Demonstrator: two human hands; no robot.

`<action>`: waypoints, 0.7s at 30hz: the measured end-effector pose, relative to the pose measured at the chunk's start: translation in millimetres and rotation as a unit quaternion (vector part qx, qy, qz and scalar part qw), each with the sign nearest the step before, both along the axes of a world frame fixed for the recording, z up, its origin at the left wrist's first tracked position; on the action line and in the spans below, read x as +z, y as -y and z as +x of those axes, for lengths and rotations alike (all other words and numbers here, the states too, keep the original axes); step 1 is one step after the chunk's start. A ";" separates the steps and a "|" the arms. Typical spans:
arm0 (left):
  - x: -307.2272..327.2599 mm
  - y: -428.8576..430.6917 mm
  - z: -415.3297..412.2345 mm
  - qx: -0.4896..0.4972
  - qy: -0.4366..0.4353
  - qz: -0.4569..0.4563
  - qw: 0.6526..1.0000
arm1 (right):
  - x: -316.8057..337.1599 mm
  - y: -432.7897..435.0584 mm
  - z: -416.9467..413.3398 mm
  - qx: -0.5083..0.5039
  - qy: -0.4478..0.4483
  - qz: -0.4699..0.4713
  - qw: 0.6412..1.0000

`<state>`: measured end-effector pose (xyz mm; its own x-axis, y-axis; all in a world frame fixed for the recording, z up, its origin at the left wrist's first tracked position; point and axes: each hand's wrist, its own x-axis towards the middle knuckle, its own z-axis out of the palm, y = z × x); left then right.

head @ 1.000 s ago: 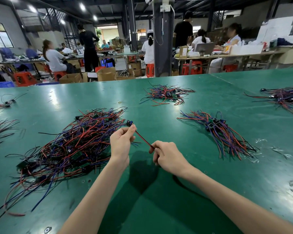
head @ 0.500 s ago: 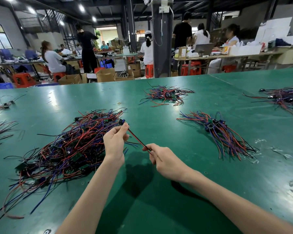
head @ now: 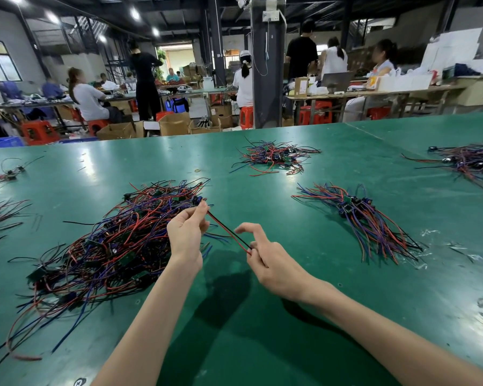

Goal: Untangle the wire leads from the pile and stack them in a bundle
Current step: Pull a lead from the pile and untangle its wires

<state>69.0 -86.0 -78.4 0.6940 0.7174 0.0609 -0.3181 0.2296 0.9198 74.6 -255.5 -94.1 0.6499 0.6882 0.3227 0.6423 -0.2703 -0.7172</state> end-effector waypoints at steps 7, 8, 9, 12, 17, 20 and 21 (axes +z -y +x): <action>-2.1 -2.7 0.7 0.000 -0.003 0.002 1.000 | 0.6 0.5 -3.6 0.011 -0.095 0.031 0.995; -2.2 -3.4 0.7 0.001 -0.005 0.003 1.000 | 1.1 0.3 -2.9 0.012 -0.118 0.045 0.992; -2.2 -3.5 0.6 0.002 -0.007 0.003 1.000 | 1.8 0.4 -2.4 0.017 -0.138 0.058 0.989; -1.8 -3.2 0.5 0.001 -0.004 0.002 1.000 | 2.6 -0.8 -1.2 0.036 -0.189 0.093 0.977; 0.7 -4.7 -0.7 0.005 0.002 -0.010 1.000 | 1.7 1.6 3.9 0.038 -0.242 0.127 0.961; 1.7 -5.2 -0.8 0.005 0.003 -0.013 1.000 | 0.3 2.8 7.0 0.036 -0.278 0.139 0.950; 1.5 -4.7 -0.9 0.004 0.001 -0.010 1.000 | -0.5 3.1 7.3 0.032 -0.287 0.131 0.948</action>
<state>68.2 -81.3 -76.9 0.6888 0.7234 0.0471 -0.3213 0.2464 0.9143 81.9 -258.6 -94.6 0.7297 0.6773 0.0934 0.1343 -0.0080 -0.9909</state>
